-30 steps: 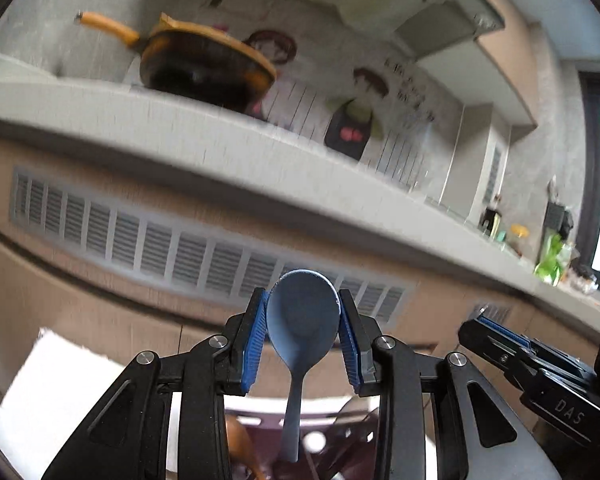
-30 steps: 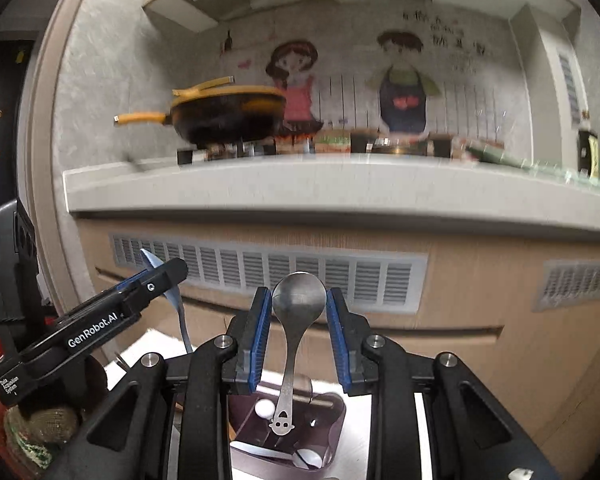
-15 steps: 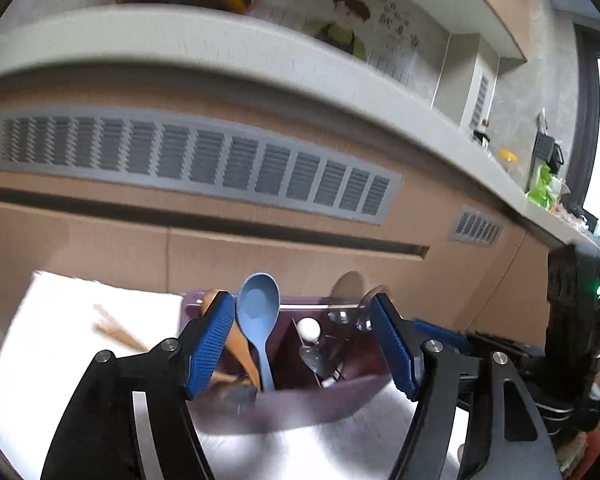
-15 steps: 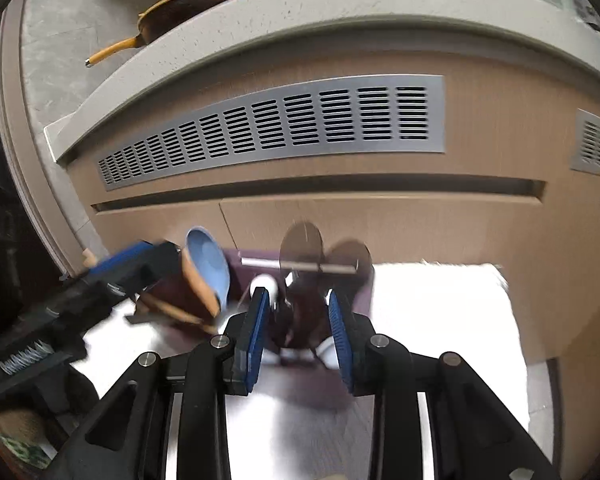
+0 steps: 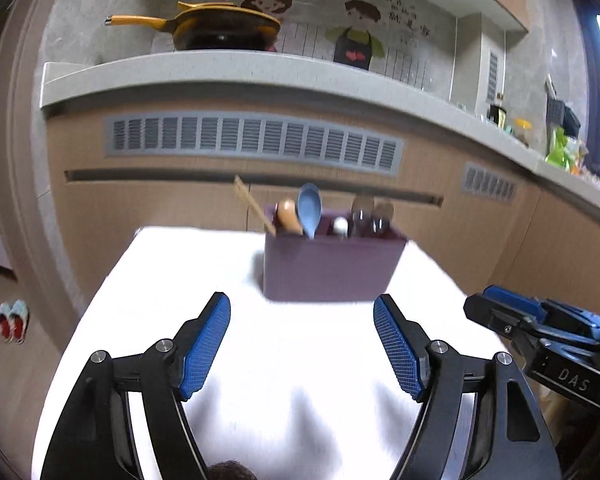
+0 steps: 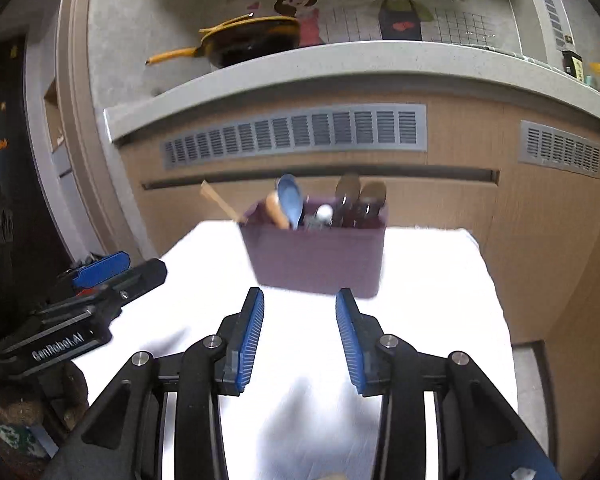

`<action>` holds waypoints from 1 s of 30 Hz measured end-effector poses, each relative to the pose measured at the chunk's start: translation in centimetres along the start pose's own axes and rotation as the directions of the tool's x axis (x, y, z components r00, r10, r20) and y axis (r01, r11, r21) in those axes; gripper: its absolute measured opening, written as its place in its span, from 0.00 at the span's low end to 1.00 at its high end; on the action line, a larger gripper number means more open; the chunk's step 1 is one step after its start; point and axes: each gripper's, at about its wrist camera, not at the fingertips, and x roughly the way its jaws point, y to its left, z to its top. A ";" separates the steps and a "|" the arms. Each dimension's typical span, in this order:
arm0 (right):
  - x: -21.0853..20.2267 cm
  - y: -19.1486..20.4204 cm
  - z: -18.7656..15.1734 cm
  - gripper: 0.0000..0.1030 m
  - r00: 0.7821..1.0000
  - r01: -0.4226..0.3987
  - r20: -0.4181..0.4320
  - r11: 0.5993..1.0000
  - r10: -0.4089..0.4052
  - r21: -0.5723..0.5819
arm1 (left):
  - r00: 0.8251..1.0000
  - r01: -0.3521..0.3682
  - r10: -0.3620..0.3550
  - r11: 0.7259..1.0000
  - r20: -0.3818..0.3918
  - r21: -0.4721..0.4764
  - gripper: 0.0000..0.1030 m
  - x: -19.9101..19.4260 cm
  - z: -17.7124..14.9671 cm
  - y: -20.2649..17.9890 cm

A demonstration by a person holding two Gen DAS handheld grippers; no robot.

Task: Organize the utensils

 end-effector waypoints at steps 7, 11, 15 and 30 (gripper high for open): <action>-1.2 0.0 -2.3 0.35 0.999 0.022 -0.025 0.999 -0.021 0.042 | 0.995 -0.058 0.061 0.998 -0.076 0.037 0.72 -0.6 -2.1 -0.8; -1.3 0.5 -2.8 0.35 0.998 0.049 -0.038 0.999 -0.049 0.009 | 0.994 -0.068 0.070 0.997 -0.082 0.031 0.71 -0.8 -2.2 -1.1; -1.6 1.0 -2.9 0.35 0.998 0.049 -0.025 0.999 -0.050 -0.012 | 0.993 -0.083 0.085 0.996 -0.079 0.033 0.71 -1.2 -1.9 -1.2; -1.7 0.7 -2.7 0.35 0.999 0.049 -0.024 0.999 -0.049 -0.002 | 0.993 -0.060 0.063 0.997 -0.097 0.038 0.71 -1.0 -1.7 -1.3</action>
